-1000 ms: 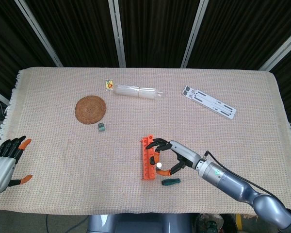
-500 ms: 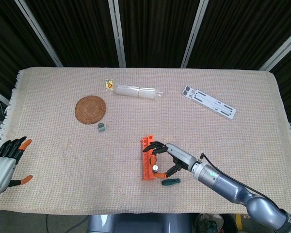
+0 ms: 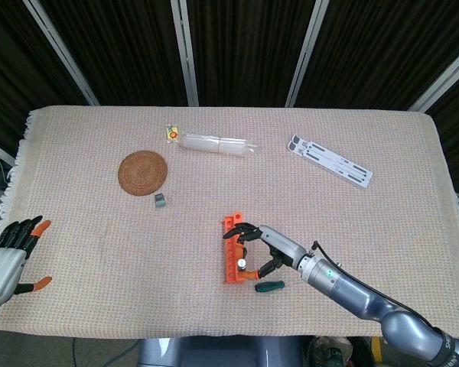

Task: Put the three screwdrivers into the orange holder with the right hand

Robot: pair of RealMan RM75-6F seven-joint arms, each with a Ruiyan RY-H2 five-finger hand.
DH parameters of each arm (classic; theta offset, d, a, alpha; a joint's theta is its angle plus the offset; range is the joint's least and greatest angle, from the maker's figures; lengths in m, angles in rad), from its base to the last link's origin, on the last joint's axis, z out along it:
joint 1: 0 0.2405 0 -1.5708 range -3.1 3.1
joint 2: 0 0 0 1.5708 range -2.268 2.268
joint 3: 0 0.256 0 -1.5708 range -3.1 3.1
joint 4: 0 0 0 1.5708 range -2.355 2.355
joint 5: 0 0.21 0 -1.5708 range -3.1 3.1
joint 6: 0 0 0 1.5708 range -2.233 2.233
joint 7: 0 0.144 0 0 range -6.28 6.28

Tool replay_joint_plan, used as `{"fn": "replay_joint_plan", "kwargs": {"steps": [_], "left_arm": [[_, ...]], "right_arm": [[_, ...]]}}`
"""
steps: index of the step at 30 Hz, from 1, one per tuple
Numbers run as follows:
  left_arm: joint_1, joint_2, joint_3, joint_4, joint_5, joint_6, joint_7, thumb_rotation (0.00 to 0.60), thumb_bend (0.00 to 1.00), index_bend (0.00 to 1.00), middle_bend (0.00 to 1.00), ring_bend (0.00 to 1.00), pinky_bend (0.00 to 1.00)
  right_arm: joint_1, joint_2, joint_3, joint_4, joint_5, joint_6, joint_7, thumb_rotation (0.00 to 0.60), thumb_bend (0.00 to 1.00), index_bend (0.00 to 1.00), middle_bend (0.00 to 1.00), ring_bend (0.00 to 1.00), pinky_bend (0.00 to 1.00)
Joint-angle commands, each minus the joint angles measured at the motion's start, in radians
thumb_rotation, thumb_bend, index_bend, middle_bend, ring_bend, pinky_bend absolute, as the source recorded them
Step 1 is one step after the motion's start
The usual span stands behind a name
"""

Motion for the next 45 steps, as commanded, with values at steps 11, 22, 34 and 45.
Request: {"fn": "replay_joint_plan", "kwargs": {"steps": [11, 22, 34, 45], "left_arm": [[-0.004, -0.004, 0.0, 0.003, -0.002, -0.004, 0.0, 0.6, 0.02, 0.04, 0.0, 0.0, 0.0], [-0.003, -0.003, 0.002, 0.004, -0.001, -0.001, -0.002, 0.6, 0.02, 0.04, 0.0, 0.0, 0.0], [0.003, -0.001, 0.005, 0.007, 0.0, 0.009, -0.009, 0.6, 0.02, 0.04, 0.0, 0.0, 0.0], [0.004, -0.002, 0.007, 0.01, 0.003, 0.011, -0.014, 0.6, 0.02, 0.04, 0.0, 0.0, 0.0]], "right_arm": [[0.028, 0.005, -0.041, 0.01, -0.048, 0.045, 0.069, 0.6, 0.26, 0.62, 0.18, 0.0, 0.0], [0.03, -0.009, -0.066, 0.025, -0.095, 0.058, 0.121, 0.6, 0.26, 0.62, 0.18, 0.0, 0.0], [0.022, -0.029, -0.077, 0.044, -0.157, 0.056, 0.174, 0.6, 0.26, 0.57, 0.15, 0.0, 0.0], [0.013, -0.031, -0.071, 0.054, -0.2, 0.038, 0.209, 0.6, 0.26, 0.47, 0.13, 0.0, 0.0]]}}
